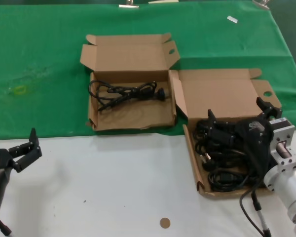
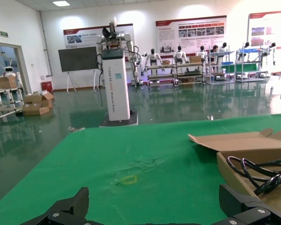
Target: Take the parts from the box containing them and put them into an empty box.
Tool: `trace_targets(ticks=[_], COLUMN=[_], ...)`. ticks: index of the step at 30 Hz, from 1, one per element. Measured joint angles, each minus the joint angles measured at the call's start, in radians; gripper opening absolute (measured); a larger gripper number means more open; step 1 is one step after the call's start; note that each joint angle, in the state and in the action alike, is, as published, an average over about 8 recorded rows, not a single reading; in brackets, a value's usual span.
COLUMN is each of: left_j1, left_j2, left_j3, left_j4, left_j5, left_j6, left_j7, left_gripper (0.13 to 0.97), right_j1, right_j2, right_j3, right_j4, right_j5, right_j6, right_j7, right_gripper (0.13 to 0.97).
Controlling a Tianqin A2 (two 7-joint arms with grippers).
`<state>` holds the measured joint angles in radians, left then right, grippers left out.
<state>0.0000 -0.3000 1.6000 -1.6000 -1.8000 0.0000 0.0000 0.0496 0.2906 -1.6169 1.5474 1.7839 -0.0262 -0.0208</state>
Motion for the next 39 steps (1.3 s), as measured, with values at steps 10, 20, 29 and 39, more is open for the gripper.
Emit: trace_targets(ticks=[10,20,29,39], left_j1=[0.000,0.000,0.000,0.000], left_j2=[0.000,0.000,0.000,0.000], left_j3=[0.000,0.000,0.000,0.000], left_j4=[0.000,0.000,0.000,0.000], left_j5=[0.000,0.000,0.000,0.000], left_j6=[0.000,0.000,0.000,0.000], left_j7=[0.000,0.000,0.000,0.000], left_gripper=[0.966,0.966,0.966,0.966], right_j1=[0.000,0.000,0.000,0.000], right_j2=[0.000,0.000,0.000,0.000], right_j3=[0.000,0.000,0.000,0.000], right_j4=[0.000,0.000,0.000,0.000], right_j5=[0.000,0.000,0.000,0.000], right_j6=[0.000,0.000,0.000,0.000], right_j7=[0.000,0.000,0.000,0.000], right_gripper=[0.966,0.966,0.966,0.966])
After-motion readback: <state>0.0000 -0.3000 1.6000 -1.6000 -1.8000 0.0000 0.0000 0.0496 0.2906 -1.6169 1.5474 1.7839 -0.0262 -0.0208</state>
